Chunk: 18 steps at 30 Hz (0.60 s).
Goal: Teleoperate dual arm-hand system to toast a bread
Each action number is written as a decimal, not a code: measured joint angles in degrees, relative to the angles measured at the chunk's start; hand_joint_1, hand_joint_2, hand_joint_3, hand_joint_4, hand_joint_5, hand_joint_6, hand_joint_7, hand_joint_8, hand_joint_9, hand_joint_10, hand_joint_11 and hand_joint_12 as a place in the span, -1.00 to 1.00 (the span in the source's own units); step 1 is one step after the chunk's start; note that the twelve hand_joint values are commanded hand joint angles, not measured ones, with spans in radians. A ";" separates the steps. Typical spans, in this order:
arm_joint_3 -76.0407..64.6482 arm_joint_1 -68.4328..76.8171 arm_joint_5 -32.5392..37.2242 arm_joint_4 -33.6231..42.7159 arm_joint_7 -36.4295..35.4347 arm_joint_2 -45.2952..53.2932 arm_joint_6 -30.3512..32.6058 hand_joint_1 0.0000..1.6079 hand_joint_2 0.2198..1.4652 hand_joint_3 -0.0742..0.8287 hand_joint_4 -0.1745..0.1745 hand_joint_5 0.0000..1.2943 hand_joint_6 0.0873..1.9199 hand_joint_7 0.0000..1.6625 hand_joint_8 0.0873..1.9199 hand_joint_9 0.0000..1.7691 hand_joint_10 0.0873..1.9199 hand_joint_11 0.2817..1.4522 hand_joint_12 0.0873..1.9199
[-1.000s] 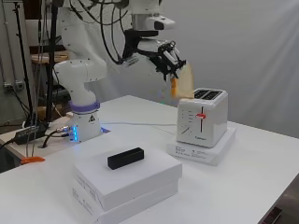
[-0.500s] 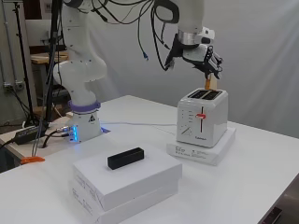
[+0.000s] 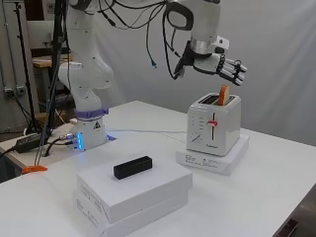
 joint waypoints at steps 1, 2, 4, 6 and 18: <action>1.06 -2.18 -0.50 0.22 -0.30 0.44 -0.12 -1.00 0.17 -0.81 -0.26 -0.80 -1.00 -0.79 -1.00 -0.71 -1.00 -0.91 -1.00; 1.20 -3.25 -0.88 0.34 -0.44 0.85 -0.11 -1.00 0.16 -0.82 -0.22 -0.79 -1.00 -0.78 -1.00 -0.71 -1.00 -0.91 -1.00; -0.87 -2.93 -0.69 -0.06 0.40 0.91 0.55 -1.00 0.16 -0.82 -0.16 -0.76 -1.00 -0.78 -1.00 -0.71 -1.00 -0.91 -1.00; -4.95 -0.61 -0.30 -0.53 2.19 -0.84 0.99 -1.00 0.20 -0.80 -0.12 -0.74 -1.00 -0.78 -1.00 -0.72 -1.00 -0.91 -1.00; -24.40 7.76 -0.94 -11.12 4.03 -11.73 8.11 -1.00 0.34 -0.81 -0.43 -0.66 -1.00 -0.73 -1.00 -0.69 -1.00 -0.87 -1.00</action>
